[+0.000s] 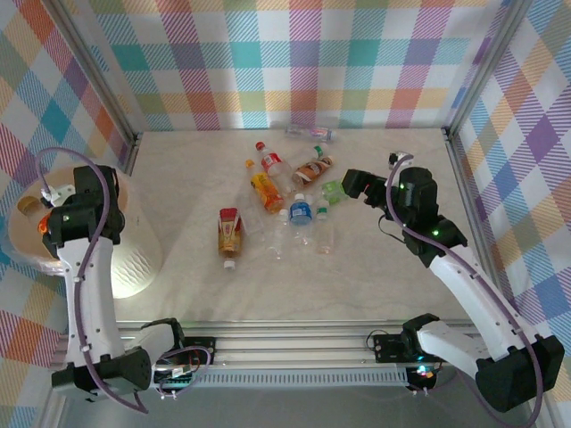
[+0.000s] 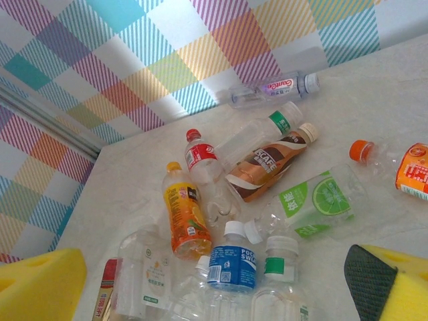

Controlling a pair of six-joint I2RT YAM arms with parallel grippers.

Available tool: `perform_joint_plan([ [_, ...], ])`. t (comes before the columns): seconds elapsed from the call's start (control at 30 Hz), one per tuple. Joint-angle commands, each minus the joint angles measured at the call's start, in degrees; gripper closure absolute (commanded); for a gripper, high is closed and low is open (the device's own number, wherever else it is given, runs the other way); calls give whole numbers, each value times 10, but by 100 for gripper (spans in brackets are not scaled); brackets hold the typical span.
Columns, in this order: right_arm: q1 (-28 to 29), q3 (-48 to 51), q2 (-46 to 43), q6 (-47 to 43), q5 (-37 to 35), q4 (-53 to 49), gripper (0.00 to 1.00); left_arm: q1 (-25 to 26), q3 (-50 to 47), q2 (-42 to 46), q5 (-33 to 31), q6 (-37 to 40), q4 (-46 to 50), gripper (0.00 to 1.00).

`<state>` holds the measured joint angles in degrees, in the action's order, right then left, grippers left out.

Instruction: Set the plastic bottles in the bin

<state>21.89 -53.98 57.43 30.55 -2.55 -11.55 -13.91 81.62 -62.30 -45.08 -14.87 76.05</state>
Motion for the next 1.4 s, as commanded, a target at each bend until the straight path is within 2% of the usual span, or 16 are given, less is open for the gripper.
perform_joint_plan([
  [0.0,3,-6,1,-18,3,-2,0,-54,3,-27,58,26,-24,54],
  [0.1,3,-6,4,-18,5,-6,0,-73,20,-49,50,21,-23,45],
  [0.27,3,-3,9,-15,4,-10,0,-99,42,-79,76,18,-18,45],
  [0.4,3,-3,9,-17,1,-14,0,-100,53,-98,77,11,-11,40],
  [0.57,3,0,9,-24,-10,-23,0,-100,64,-102,51,1,-9,28],
  [0.77,3,14,13,-21,-19,-20,0,-99,72,-88,52,5,-13,23],
  [0.97,3,32,30,-19,-25,-25,0,-97,102,-71,119,5,-12,19],
  [1.17,3,71,61,-23,-39,-25,0,-91,117,-23,213,-11,-38,15],
  [1.37,3,78,129,-66,21,-29,0,-75,101,28,376,-50,-100,8],
])
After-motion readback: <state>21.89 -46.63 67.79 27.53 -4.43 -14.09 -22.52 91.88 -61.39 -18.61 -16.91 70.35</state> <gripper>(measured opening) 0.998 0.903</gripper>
